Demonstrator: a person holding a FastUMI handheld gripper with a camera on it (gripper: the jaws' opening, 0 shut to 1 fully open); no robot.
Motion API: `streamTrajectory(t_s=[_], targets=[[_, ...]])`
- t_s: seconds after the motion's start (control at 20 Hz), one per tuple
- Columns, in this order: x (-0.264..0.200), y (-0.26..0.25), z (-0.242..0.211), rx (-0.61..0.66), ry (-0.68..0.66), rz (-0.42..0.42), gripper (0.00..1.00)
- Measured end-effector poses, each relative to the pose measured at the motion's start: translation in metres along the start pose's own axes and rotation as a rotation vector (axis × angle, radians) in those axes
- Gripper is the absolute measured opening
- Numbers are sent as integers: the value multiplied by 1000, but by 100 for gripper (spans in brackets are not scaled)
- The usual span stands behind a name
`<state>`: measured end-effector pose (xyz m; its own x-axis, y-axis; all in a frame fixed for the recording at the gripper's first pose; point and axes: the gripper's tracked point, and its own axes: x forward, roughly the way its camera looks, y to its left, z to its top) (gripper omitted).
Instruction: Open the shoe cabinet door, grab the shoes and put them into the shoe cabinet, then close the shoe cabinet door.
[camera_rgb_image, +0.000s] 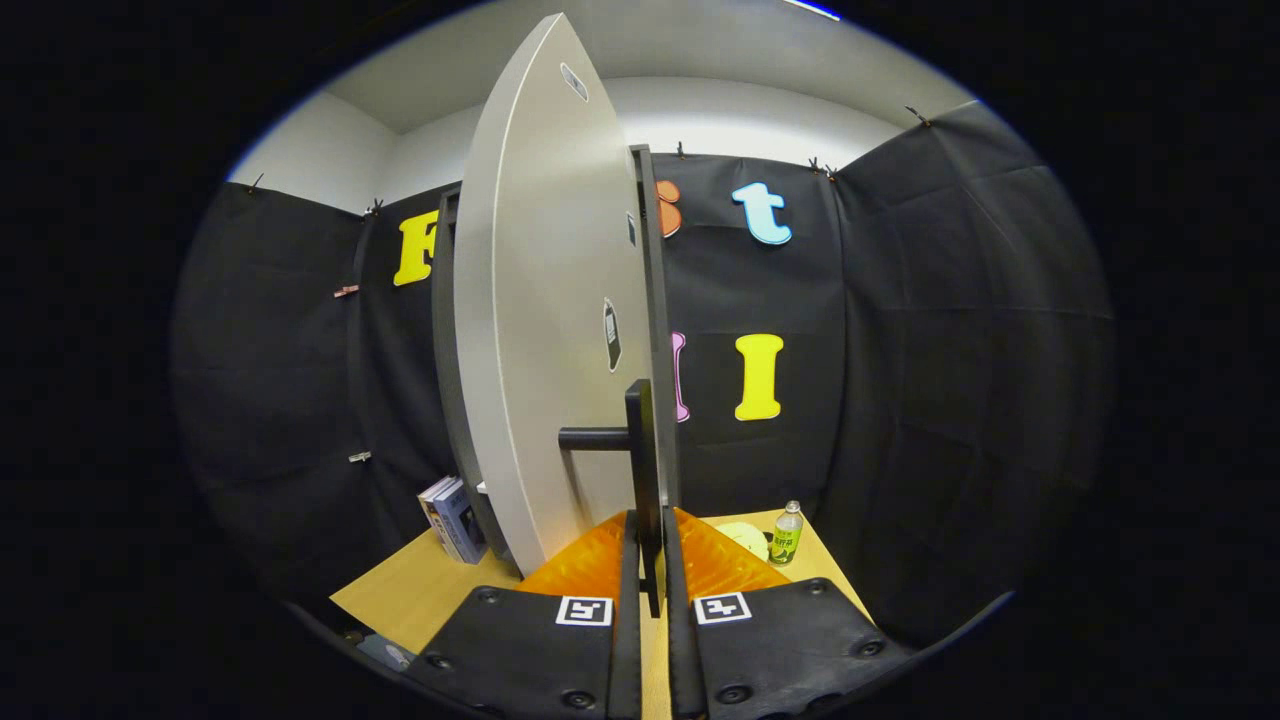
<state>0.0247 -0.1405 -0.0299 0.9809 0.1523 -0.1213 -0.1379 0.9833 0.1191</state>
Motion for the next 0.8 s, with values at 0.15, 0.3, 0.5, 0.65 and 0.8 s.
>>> streamTrajectory(t_s=[0.15, 0.3, 0.5, 0.65, 0.8], targets=[[-3, -17, 4, 9, -20, -35, 15], [-10, -15, 5, 49, -30, -12, 15], [-16, -21, 2, 18, -44, -57, 15], [-36, -26, 1, -36, -53, -108, 15], [-70, -27, -7, -70, -50, -134, 22]])
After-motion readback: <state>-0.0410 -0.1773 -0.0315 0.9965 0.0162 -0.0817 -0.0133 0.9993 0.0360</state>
